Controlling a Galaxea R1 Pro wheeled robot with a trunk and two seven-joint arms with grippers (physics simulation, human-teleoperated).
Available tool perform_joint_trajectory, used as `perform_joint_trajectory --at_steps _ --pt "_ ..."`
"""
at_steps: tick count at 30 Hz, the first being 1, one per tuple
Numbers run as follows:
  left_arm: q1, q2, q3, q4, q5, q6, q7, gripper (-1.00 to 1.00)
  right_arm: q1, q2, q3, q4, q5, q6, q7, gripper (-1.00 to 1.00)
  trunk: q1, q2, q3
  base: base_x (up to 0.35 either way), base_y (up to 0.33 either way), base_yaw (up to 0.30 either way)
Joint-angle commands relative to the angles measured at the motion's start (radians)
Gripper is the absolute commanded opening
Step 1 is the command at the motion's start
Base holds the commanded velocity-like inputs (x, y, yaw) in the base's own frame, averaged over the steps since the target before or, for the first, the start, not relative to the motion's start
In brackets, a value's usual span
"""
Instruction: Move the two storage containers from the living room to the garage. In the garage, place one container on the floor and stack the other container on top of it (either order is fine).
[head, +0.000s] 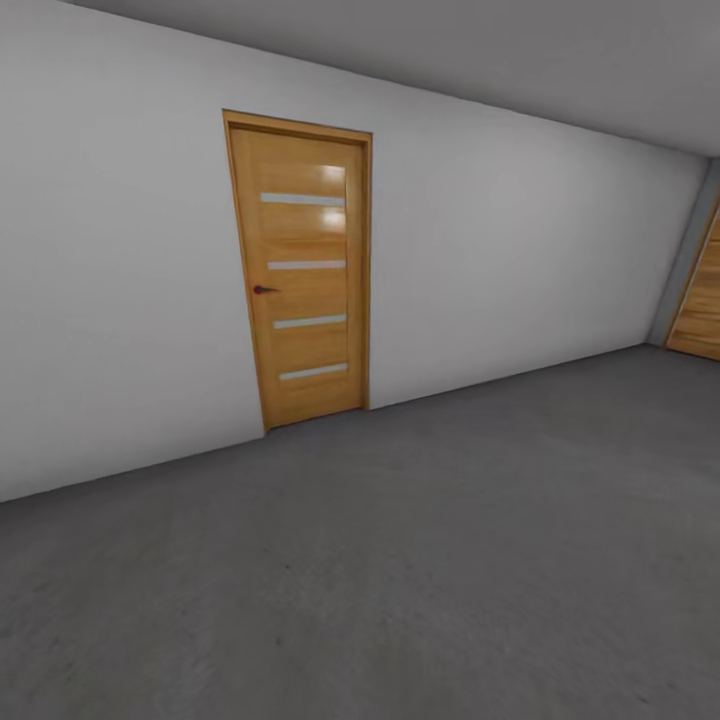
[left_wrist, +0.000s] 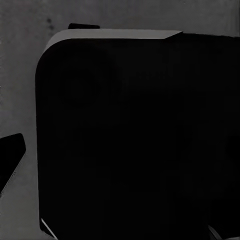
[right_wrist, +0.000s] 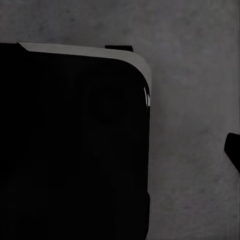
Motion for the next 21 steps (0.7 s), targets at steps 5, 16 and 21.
perform_joint_trajectory --at_steps 5,16,21 --pt "0.0 -0.001 0.001 0.0 0.006 -0.002 0.0 1.0 0.0 -0.006 0.001 0.001 -0.001 -0.005 0.0 1.0 0.001 0.0 -0.001 0.319 0.0 0.0" --pt "0.0 0.001 0.002 0.0 0.007 -0.002 0.0 1.0 0.0 -0.011 0.0 0.001 0.003 -0.005 0.0 1.0 0.001 0.0 -0.001 0.32 0.0 0.0" --pt "0.0 0.0 0.002 0.0 0.007 -0.002 0.0 1.0 0.0 -0.011 0.001 0.002 0.007 -0.005 0.0 1.0 0.001 0.0 -0.001 0.32 0.0 0.0"
